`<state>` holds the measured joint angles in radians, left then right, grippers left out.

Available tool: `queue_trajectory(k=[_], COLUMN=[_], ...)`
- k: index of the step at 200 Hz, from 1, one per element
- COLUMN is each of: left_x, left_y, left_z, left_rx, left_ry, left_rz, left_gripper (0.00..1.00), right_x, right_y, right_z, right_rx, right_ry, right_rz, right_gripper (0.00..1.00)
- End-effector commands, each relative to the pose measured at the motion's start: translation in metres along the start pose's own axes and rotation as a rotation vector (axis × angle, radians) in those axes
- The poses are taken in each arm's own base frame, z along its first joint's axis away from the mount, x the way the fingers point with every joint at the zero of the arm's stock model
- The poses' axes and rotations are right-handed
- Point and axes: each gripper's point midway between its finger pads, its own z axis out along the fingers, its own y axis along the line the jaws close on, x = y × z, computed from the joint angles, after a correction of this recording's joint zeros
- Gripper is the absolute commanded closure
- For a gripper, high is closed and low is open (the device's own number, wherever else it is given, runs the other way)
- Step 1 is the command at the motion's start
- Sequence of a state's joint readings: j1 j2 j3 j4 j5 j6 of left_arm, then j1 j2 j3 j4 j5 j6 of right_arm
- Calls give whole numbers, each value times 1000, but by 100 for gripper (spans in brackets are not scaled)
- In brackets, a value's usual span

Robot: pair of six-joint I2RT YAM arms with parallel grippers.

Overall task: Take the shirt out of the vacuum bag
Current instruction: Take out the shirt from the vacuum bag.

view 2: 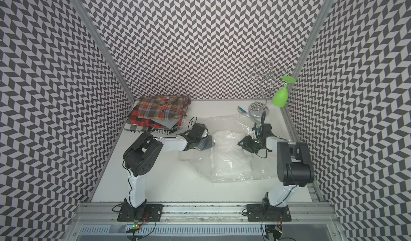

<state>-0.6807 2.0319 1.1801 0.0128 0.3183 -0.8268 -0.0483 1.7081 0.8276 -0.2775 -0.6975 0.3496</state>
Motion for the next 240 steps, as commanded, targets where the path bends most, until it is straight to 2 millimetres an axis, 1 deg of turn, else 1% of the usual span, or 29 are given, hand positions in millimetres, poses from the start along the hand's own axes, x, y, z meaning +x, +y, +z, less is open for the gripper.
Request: queue_trajectory(k=[1, 20, 35, 77, 90, 101, 133, 150, 166, 199, 216, 229, 240], left_x=[14, 11, 12, 11, 11, 12, 11, 13, 15, 41, 56, 62, 64], left_y=[13, 7, 6, 9, 10, 11, 24, 39, 57, 101, 126, 144, 155], left_z=[-11, -24, -33, -57, -63, -69, -91, -107, -129, -176, -199, -217, -232], left_rx=[-66, -44, -29, -11, -6, -1, -1, -14, -17, -53, -63, -60, -50], left_ry=[44, 18, 3, -38, -46, -55, -88, -107, -142, -201, -241, -301, -365], left_rz=[13, 3, -13, -43, -51, -56, -100, -133, -190, -320, -423, -520, -588], left_gripper=[100, 100, 100, 100, 100, 100, 100, 100, 100, 100, 100, 100, 100], right_x=[1, -13, -22, -43, -47, -47, -46, -47, -50, -56, -59, -61, -64], right_y=[-17, -13, -11, -19, -25, -32, -56, -64, -68, -74, -75, -75, -76], right_z=[2, -6, -11, -23, -25, -24, -22, -25, -28, -32, -33, -31, -32], right_rx=[68, 63, 64, 100, 128, 146, 205, 211, 220, 218, 215, 209, 206], right_ry=[3, -38, -68, -126, -145, -149, -166, -190, -205, -229, -238, -237, -242], right_rz=[60, 76, 83, 117, 127, 144, 213, 249, 270, 308, 322, 328, 329], right_gripper=[50, 47, 43, 39, 39, 40, 41, 42, 42, 43, 43, 43, 43])
